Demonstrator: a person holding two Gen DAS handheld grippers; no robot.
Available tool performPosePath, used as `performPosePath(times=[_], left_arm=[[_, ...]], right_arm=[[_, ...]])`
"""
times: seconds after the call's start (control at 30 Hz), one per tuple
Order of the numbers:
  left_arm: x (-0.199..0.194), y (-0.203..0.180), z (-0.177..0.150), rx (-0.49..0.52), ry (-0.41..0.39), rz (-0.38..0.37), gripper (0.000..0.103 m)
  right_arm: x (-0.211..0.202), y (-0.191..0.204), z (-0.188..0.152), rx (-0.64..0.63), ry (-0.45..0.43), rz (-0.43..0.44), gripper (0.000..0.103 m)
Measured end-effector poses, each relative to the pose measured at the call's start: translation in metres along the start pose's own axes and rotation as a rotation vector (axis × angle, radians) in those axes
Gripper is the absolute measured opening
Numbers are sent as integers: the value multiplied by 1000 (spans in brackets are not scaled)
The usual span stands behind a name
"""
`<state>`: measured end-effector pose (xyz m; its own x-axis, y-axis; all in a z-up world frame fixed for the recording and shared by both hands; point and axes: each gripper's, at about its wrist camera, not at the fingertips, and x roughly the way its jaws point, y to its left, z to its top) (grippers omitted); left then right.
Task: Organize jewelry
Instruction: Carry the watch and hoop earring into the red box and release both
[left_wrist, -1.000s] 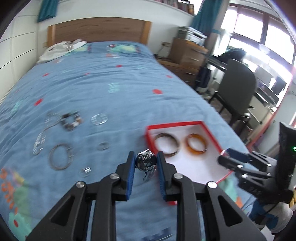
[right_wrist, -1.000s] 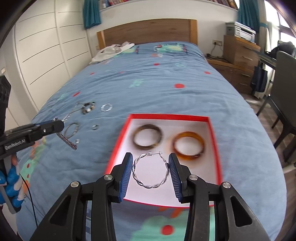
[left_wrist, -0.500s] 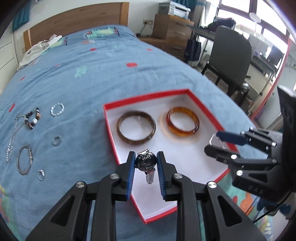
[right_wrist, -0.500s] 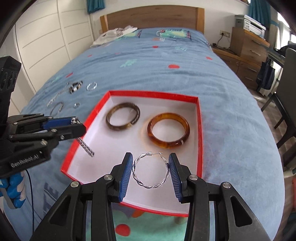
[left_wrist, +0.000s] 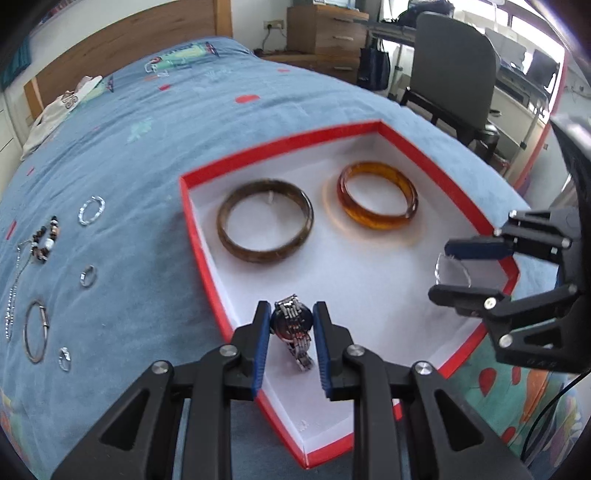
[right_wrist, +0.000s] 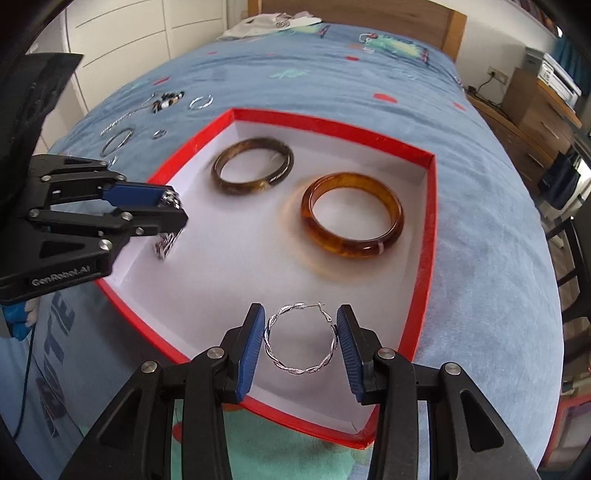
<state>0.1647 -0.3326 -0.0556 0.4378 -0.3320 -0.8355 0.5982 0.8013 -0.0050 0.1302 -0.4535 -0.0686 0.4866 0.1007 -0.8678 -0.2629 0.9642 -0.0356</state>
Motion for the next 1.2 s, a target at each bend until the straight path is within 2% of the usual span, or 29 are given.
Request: performPosePath(times=[0.13,0.33,0.77,0.93,1.2], left_arm=[[5,-8,-4,49,5,48,22],[7,-11,-5,71,19,70,22],[4,-12,1,61,25,50,24],[0,-12,1,68,22,49,24],[-16,-11,2,62,-9,55,37]], right_arm=[[0,1,-2,-34,25,12,40],[3,-1,0,-54,49,28,40],[5,-2,5,-46,65,33,43],[1,0,5,-33,52,34,54],[-10,-1,1,-3,38,24,54]])
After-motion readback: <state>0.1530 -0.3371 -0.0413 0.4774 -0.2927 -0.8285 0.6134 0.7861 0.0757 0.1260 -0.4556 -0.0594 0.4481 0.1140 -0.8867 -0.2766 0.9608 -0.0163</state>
